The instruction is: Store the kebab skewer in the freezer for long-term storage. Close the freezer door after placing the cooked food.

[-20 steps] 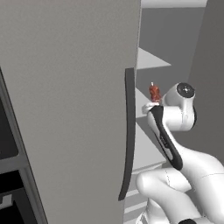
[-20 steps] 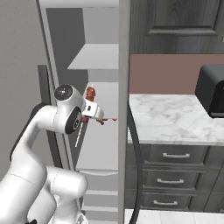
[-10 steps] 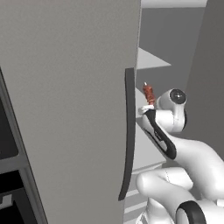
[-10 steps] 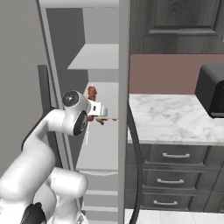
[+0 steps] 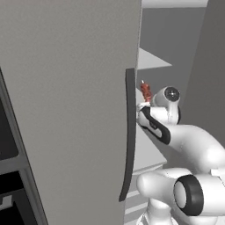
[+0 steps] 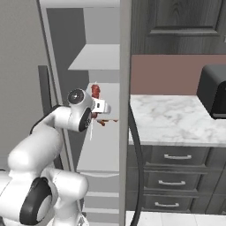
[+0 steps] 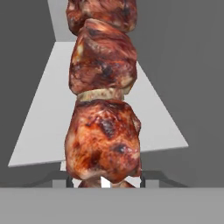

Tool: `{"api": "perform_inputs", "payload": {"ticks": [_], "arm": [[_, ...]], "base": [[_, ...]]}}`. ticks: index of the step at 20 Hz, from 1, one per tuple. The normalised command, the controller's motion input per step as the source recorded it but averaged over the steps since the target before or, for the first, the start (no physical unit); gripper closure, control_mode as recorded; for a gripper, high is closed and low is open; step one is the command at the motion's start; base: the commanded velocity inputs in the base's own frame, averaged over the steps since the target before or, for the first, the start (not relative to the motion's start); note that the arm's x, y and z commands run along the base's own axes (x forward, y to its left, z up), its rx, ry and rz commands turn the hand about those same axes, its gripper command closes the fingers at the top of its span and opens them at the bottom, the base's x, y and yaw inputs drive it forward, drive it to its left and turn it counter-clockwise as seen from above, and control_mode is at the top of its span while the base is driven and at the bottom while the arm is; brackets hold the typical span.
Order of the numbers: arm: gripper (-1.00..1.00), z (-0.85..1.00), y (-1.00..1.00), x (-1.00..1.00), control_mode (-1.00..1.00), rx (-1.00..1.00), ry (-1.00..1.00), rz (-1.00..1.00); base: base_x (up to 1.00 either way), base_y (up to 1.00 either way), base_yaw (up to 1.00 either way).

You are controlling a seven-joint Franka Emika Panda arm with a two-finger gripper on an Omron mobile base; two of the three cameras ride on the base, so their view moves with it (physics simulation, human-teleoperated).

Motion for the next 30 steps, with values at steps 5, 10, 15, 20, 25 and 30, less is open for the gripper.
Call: {"api": "perform_inputs", "payload": {"ticks": [5,10,15,20,25,30], "arm": [[1.00,-0.02,0.00,0.50,-1.00,0.00,0.02,0.05],[1.00,0.00,-0.09,0.42,-1.00,0.01,0.08,0.13],[1.00,0.00,-0.01,0.16,-1.00,0.00,0.01,0.07],[1.00,-0.10,-0.09,0.29,-1.00,0.00,0.00,0.05],[1.00,-0.14,0.00,0.28,-1.00,0.00,0.00,0.01],[1.00,-0.13,0.00,0.34,-1.00,0.00,0.00,0.00]], "base": [[0.00,0.00,0.00],[0.00,0.00,0.00],[0.00,0.00,0.00],[0.00,0.00,0.00],[0.00,0.00,0.00],[0.00,0.00,0.00]]}}
